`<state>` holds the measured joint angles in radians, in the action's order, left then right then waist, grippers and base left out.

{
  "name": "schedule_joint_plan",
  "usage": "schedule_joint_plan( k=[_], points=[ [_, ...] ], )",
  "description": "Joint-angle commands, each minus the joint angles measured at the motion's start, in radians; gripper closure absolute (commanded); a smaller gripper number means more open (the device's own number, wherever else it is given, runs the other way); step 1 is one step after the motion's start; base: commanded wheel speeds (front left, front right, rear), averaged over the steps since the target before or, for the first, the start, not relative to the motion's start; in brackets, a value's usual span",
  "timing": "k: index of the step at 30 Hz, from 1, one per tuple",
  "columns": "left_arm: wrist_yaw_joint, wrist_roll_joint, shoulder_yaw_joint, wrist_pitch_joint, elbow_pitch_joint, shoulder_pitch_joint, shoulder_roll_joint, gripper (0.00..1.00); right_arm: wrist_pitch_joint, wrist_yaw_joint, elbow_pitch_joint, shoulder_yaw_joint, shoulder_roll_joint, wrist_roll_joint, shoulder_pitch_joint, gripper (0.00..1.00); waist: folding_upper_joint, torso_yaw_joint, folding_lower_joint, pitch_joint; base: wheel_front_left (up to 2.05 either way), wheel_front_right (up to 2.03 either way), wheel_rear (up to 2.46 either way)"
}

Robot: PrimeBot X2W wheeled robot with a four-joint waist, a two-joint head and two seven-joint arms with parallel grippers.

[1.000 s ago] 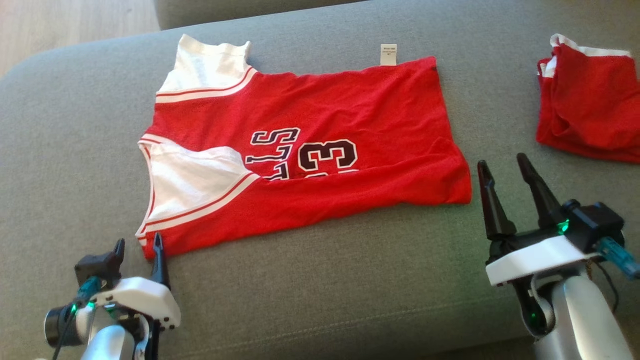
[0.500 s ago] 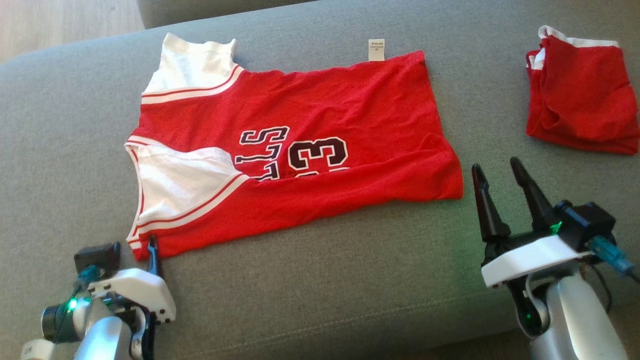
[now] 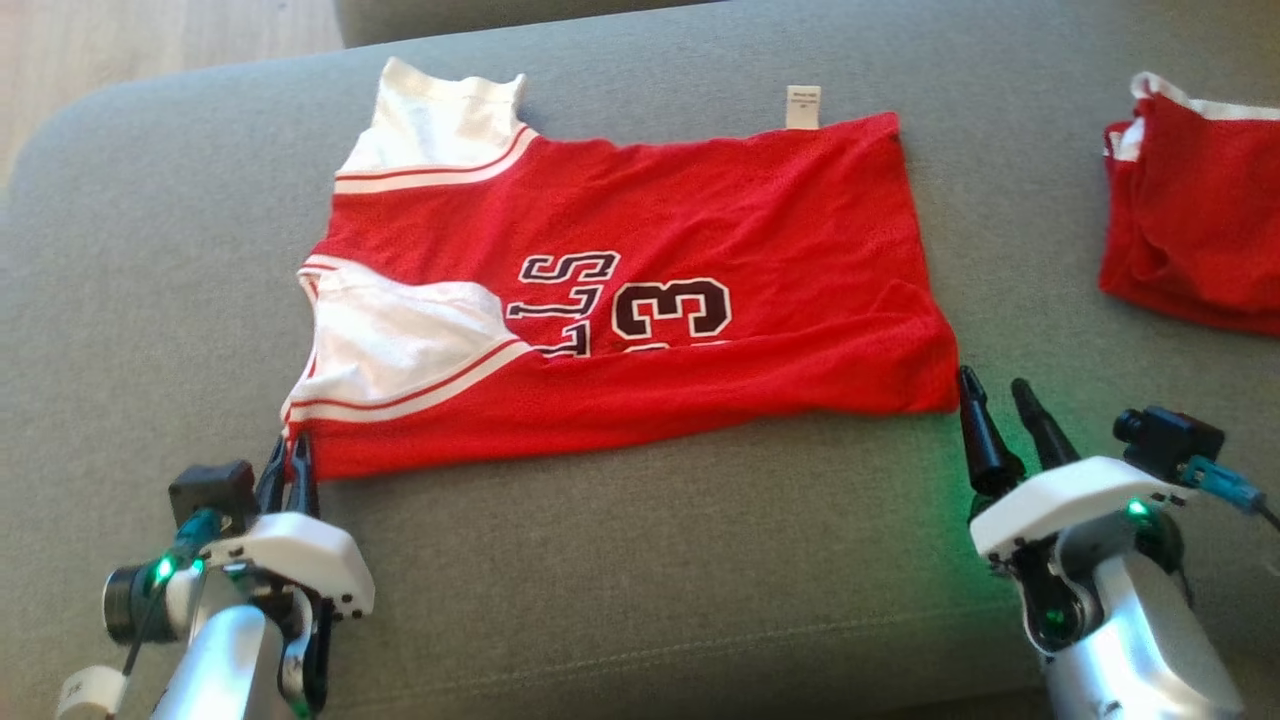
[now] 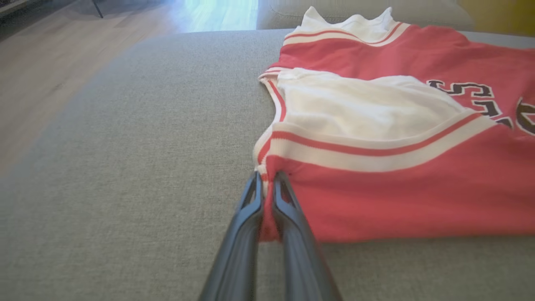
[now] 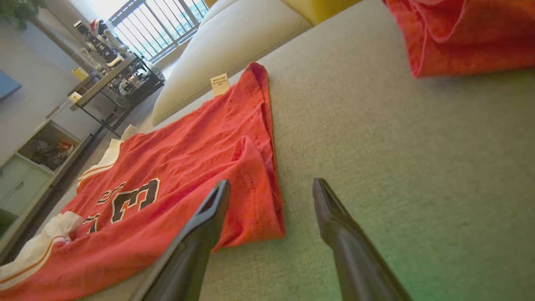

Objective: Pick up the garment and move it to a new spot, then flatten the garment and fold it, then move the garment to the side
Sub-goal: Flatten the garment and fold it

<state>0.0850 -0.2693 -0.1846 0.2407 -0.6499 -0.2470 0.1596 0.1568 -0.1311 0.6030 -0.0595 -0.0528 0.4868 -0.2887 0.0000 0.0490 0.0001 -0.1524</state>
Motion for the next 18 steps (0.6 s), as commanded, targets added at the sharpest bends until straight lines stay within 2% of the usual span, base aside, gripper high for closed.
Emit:
schedule_joint_plan(
  k=[1,10,17,18],
  points=[
    [0.005,0.008,0.030,0.017,0.036,-0.014,0.025,1.00,-0.008,0.000,-0.001,0.033,0.003,0.037,-0.042,0.00,0.0000,-0.010,-0.0001,0.000,0.00,0.00,0.00],
    [0.005,0.023,0.013,0.020,0.089,-0.007,0.016,1.00,0.000,0.000,0.244,0.073,0.003,0.130,-0.157,0.00,0.0000,-0.038,-0.0001,-0.011,0.00,0.00,0.00],
    [0.004,0.027,0.009,0.021,0.103,-0.012,0.022,1.00,0.014,0.000,0.331,0.140,0.003,0.191,-0.216,0.00,0.0000,-0.045,-0.0001,-0.024,0.00,0.00,0.00],
    [0.004,0.028,0.009,0.021,0.103,-0.013,0.023,1.00,0.017,0.000,0.339,0.152,0.003,0.201,-0.222,0.22,0.0000,-0.046,-0.0001,-0.025,0.00,0.00,0.00]
  ],
)
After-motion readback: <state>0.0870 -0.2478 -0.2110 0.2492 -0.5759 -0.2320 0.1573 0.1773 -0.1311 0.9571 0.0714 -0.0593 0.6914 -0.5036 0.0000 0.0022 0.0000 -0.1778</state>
